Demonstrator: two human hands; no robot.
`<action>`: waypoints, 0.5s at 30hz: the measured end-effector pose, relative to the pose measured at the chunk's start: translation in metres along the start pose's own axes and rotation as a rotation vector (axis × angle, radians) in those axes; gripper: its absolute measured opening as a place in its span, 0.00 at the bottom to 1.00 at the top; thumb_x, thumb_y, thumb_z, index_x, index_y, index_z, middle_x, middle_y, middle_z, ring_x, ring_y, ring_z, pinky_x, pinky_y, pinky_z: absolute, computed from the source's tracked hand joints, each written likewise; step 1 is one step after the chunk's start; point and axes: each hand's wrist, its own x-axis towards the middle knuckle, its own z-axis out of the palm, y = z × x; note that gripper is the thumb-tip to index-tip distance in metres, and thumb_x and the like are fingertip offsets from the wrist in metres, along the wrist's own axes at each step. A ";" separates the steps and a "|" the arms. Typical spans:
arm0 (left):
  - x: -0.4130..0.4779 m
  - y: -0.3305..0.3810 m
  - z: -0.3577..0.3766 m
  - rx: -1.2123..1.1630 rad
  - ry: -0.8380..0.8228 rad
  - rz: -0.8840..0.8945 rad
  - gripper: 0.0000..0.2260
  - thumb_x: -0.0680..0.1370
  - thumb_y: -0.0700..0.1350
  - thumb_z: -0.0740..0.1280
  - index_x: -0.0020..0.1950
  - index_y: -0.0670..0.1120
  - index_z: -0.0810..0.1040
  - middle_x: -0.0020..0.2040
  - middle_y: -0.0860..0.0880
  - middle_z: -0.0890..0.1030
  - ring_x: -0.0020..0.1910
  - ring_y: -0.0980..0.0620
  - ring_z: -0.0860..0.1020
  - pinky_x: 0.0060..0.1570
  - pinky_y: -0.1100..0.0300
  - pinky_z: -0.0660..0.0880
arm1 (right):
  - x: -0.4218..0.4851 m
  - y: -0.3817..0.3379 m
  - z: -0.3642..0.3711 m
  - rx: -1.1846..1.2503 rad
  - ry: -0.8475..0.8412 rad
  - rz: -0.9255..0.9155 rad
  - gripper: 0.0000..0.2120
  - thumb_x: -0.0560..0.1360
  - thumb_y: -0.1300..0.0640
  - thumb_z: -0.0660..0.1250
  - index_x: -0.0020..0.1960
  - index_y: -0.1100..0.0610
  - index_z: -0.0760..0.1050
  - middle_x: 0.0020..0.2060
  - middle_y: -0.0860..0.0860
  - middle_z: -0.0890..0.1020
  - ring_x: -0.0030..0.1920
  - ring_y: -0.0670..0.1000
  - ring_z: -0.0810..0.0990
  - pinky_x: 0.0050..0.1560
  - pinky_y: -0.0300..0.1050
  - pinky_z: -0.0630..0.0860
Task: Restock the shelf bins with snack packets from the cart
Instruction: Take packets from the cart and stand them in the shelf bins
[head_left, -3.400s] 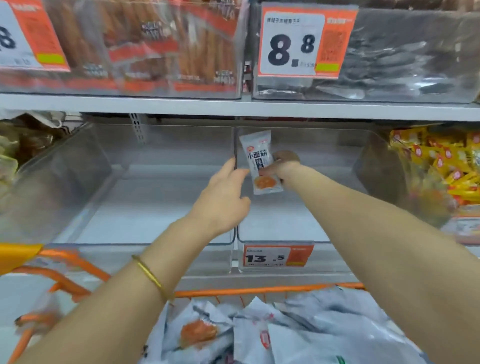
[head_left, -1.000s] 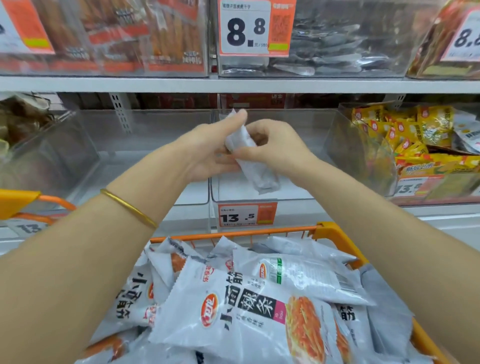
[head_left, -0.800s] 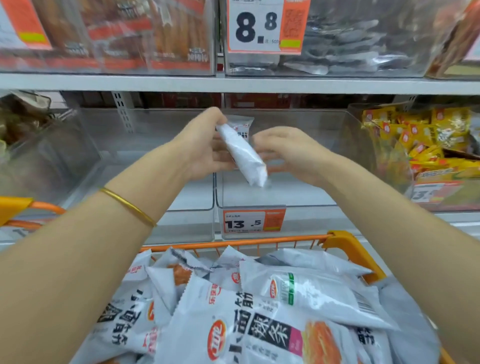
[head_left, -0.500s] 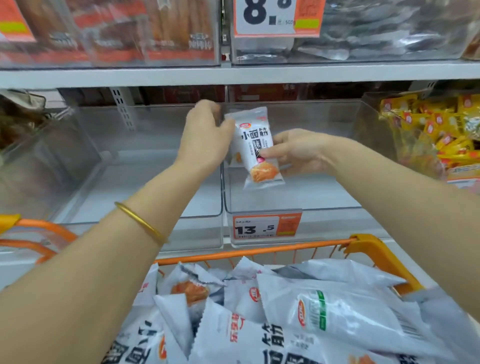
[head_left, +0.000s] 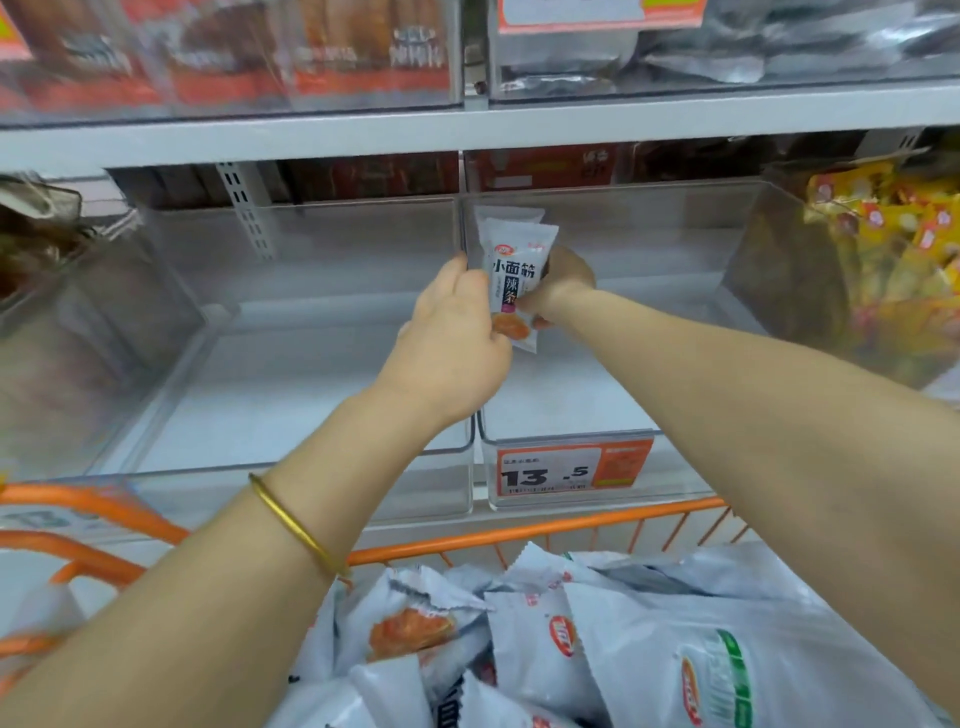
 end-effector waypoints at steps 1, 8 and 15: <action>-0.001 0.000 0.000 0.001 0.001 0.003 0.21 0.77 0.38 0.57 0.71 0.41 0.61 0.77 0.46 0.51 0.75 0.48 0.53 0.71 0.52 0.55 | 0.003 0.000 0.002 -0.016 0.031 -0.002 0.11 0.72 0.64 0.68 0.54 0.61 0.72 0.53 0.56 0.80 0.54 0.57 0.80 0.54 0.51 0.78; -0.002 0.001 0.000 -0.002 -0.001 -0.005 0.22 0.77 0.38 0.56 0.72 0.42 0.60 0.77 0.46 0.49 0.75 0.49 0.51 0.70 0.54 0.53 | 0.010 0.003 0.006 -0.080 0.094 0.003 0.19 0.73 0.63 0.69 0.61 0.61 0.67 0.57 0.56 0.77 0.60 0.55 0.76 0.46 0.40 0.69; -0.002 0.000 -0.001 0.004 -0.030 -0.014 0.24 0.78 0.40 0.57 0.74 0.45 0.58 0.77 0.48 0.48 0.75 0.50 0.50 0.71 0.54 0.53 | 0.003 0.004 -0.004 -0.193 0.013 0.032 0.13 0.72 0.61 0.71 0.44 0.58 0.66 0.44 0.52 0.73 0.62 0.54 0.75 0.58 0.42 0.73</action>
